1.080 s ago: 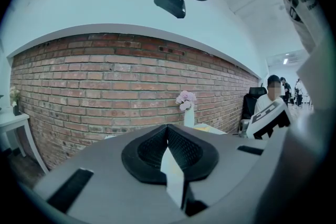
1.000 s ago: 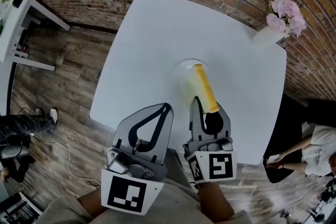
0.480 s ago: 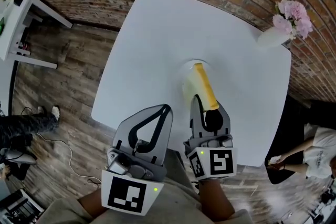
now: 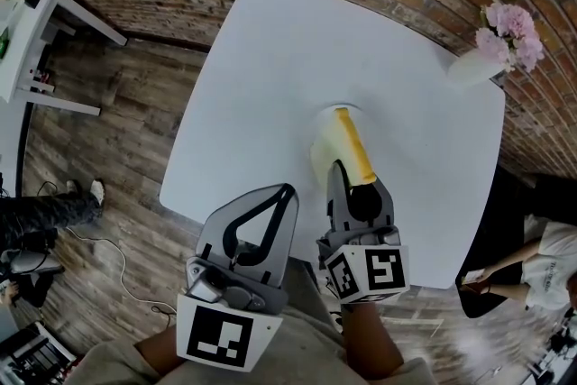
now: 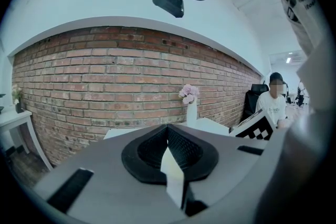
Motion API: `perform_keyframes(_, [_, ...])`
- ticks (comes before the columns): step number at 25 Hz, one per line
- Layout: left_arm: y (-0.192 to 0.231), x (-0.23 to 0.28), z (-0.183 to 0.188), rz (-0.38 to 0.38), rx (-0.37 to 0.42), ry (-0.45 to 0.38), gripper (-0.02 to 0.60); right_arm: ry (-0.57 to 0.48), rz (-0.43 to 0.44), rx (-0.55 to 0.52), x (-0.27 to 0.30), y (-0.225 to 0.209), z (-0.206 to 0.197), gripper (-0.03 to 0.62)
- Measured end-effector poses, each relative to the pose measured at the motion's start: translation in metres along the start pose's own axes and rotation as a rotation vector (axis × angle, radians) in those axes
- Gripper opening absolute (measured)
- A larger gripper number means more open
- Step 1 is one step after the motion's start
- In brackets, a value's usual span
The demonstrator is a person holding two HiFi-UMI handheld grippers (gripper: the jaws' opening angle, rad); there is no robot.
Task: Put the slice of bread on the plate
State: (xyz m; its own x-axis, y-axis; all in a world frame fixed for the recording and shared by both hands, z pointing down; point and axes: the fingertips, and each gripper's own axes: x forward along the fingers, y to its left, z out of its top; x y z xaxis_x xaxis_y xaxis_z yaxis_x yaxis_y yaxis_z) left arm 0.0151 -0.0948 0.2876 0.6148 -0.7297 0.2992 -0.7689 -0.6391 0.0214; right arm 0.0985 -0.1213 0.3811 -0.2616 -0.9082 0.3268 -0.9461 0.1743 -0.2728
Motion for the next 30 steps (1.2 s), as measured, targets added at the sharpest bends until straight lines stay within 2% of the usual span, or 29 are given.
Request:
perform_keyframes(20, [0.006, 0.003, -0.003, 0.001, -0.001, 0.015, 0.009, 0.045, -0.002, 0.262, 0.025, -0.026, -0.027, 0.091])
perform_keyframes(30, [0.012, 0.001, -0.007, 0.005, -0.003, 0.022, 0.009, 0.049, -0.018, 0.316, 0.031, -0.034, -0.035, 0.091])
